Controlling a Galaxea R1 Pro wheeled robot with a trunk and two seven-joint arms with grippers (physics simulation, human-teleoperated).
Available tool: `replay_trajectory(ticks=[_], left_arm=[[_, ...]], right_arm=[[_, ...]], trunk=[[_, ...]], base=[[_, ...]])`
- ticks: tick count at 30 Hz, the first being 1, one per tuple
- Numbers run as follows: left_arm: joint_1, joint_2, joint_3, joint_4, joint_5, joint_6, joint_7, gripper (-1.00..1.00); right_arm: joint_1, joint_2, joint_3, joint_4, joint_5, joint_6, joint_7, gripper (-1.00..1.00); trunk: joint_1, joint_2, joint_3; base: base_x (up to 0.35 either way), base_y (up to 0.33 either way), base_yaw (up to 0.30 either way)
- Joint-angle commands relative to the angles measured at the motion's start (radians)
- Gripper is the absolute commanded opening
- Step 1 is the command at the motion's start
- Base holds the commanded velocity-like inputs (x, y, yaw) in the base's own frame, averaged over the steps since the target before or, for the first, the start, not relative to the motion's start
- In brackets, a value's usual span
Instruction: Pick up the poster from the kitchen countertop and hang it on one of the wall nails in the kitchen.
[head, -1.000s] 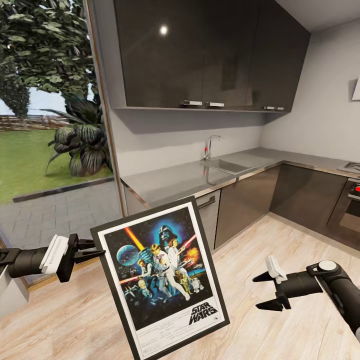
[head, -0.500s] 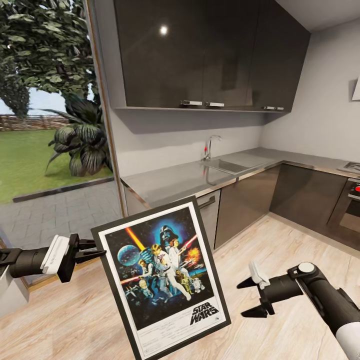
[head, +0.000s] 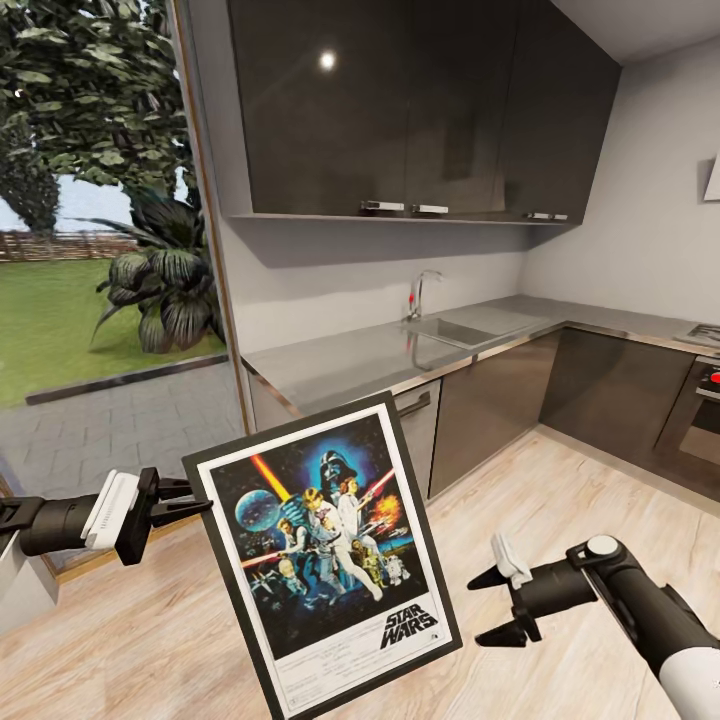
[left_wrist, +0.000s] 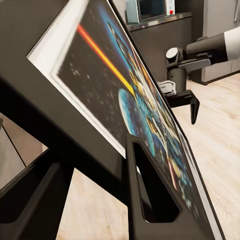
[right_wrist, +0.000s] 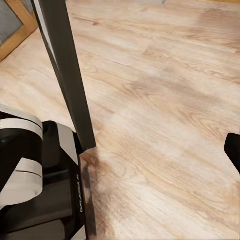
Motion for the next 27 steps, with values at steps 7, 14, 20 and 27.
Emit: replay_trajectory(ticks=[7, 14, 20, 27], left_arm=[[-0.001, 0.0, 0.0, 0.0, 0.002, 0.01, -0.003, -1.0], [-0.001, 0.0, 0.0, 0.001, 0.002, -0.003, -0.003, -1.0], [-0.001, 0.0, -0.004, 0.001, 0.002, -0.011, -0.003, -1.0], [-0.001, 0.0, -0.008, 0.001, 0.002, -0.012, -0.003, -1.0]], right_arm=[[-0.001, 0.001, 0.002, 0.025, 0.003, 0.005, 0.002, 1.0], [-0.001, 0.022, 0.002, 0.032, 0.004, 0.003, 0.001, 1.0], [-0.001, 0.047, 0.021, 0.04, 0.007, 0.004, 0.0, 1.0], [-0.001, 0.053, 0.042, 0.04, 0.008, 0.004, 0.0, 1.0]], trunk=[[0.0, -0.001, -0.001], [0.0, -0.001, -0.001], [0.0, -0.001, -0.001], [0.0, -0.001, -0.001]], base=[[0.0, 0.0, 0.0], [0.0, 0.0, 0.0], [0.0, 0.0, 0.0], [0.0, 0.0, 0.0]])
